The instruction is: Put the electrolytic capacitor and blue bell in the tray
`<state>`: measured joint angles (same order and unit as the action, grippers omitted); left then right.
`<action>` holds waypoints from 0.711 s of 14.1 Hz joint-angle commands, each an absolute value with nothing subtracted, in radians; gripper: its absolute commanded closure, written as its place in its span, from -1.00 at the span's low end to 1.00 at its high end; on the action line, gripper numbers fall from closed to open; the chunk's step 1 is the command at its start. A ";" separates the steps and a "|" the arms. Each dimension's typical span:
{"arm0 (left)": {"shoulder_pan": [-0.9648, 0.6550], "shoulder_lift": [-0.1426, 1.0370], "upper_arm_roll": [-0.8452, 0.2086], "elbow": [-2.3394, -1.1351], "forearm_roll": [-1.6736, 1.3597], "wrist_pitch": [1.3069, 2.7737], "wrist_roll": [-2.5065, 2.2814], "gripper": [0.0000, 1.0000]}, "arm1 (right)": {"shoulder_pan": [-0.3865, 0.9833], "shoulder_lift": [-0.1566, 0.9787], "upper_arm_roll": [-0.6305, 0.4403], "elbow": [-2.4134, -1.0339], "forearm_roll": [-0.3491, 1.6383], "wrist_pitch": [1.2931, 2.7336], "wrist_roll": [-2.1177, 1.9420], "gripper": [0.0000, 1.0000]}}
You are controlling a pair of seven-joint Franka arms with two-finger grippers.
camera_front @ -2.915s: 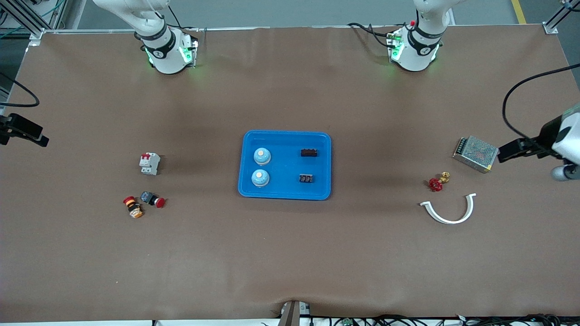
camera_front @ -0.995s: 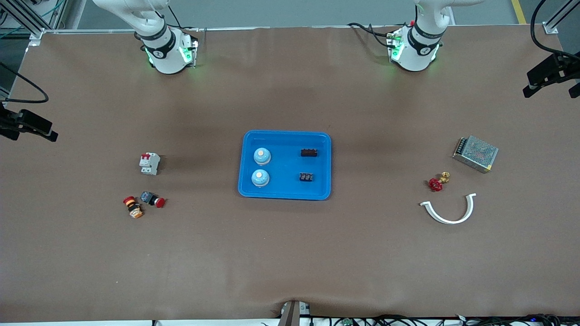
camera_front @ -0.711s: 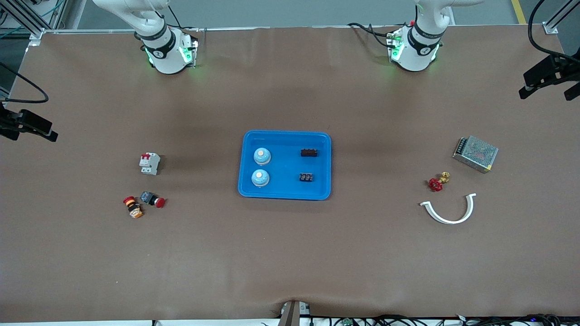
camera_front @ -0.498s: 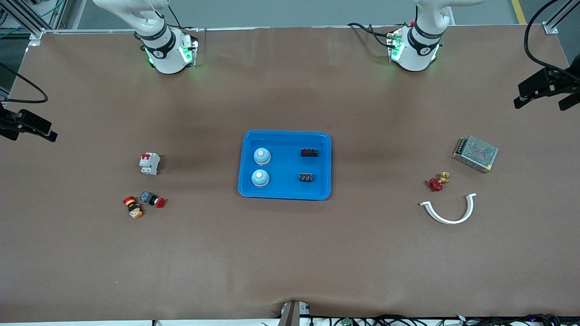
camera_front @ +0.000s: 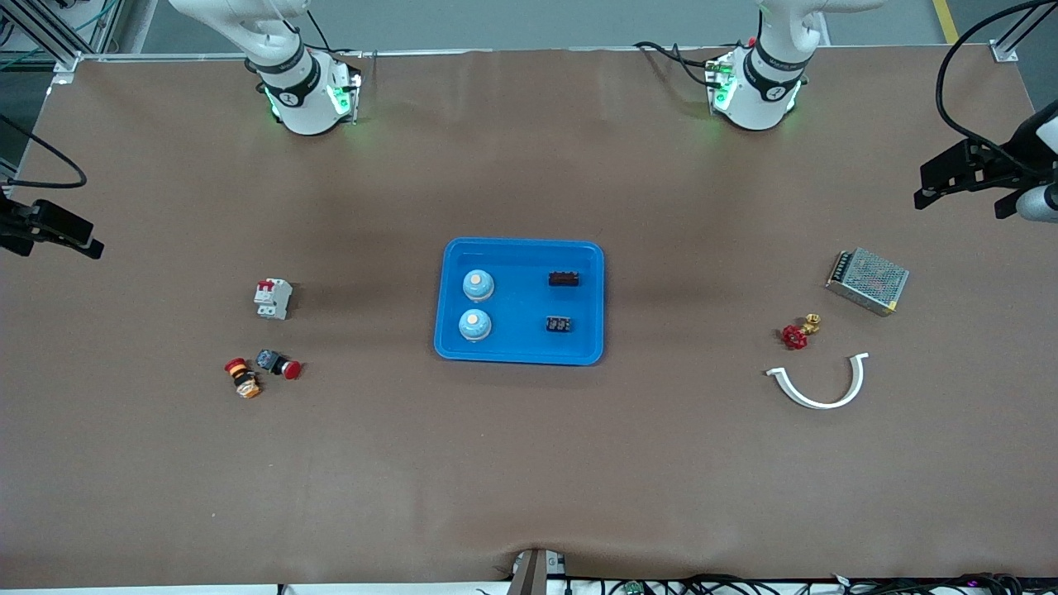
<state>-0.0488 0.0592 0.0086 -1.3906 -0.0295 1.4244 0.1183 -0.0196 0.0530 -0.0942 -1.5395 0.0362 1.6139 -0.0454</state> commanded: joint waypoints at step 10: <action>-0.054 0.061 0.020 -1.361 -0.031 1.397 0.137 -1.00 | -0.021 0.032 -0.094 -1.559 0.029 1.628 -0.029 -1.00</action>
<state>-0.0487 0.0592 0.0118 -1.3848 -0.0295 1.4199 0.1250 -0.0196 0.0530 -0.0948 -1.5395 0.0362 1.6182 -0.0452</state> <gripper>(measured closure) 0.000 0.000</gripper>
